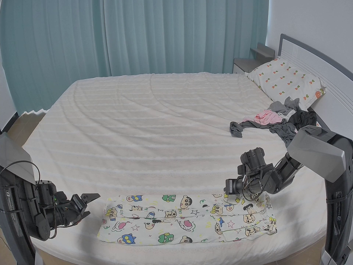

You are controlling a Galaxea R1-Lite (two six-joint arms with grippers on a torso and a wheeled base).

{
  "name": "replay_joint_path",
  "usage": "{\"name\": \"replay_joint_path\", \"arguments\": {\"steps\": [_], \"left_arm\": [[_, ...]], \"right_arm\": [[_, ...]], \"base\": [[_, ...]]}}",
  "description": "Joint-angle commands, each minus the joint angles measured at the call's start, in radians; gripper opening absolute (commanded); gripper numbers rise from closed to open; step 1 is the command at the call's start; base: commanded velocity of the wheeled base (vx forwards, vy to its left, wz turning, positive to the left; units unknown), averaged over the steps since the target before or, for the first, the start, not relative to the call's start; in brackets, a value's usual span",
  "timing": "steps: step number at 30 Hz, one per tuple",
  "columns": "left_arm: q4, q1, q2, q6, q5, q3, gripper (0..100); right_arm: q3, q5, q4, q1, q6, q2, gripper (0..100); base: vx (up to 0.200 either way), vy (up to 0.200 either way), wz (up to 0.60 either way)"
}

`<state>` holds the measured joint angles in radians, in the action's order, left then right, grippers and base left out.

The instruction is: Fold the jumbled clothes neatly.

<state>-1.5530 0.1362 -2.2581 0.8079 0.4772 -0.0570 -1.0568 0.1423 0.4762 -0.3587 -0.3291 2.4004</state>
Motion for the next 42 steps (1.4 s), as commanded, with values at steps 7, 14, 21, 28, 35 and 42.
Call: {"name": "replay_joint_path", "arguments": {"steps": [7,14,21,28,35,42], "left_arm": [[-0.018,0.000,-0.001,0.001,0.000,0.000,100],[-0.018,0.000,-0.001,0.001,0.000,0.002,100],[-0.018,0.000,-0.001,0.001,0.000,0.000,100],[-0.018,0.000,-0.001,0.001,0.000,0.002,100],[-0.018,0.000,-0.001,0.001,0.000,0.000,100],[-0.018,0.000,-0.001,0.001,0.000,0.002,100]], "right_arm": [[0.011,0.000,0.005,-0.037,-0.002,-0.030,0],[-0.020,-0.004,0.010,-0.066,-0.004,-0.020,0],[-0.014,-0.009,0.001,-0.062,-0.010,-0.020,0],[0.031,-0.001,0.013,-0.049,-0.048,-0.084,100],[0.031,-0.001,-0.016,0.047,-0.065,-0.101,100],[0.054,-0.001,-0.074,0.090,-0.048,-0.061,100]], "base": [[0.000,0.000,0.00],[0.000,0.000,0.00],[0.000,0.000,0.00],[0.000,0.000,0.00],[0.000,0.000,0.00],[0.000,0.000,0.00]]}}
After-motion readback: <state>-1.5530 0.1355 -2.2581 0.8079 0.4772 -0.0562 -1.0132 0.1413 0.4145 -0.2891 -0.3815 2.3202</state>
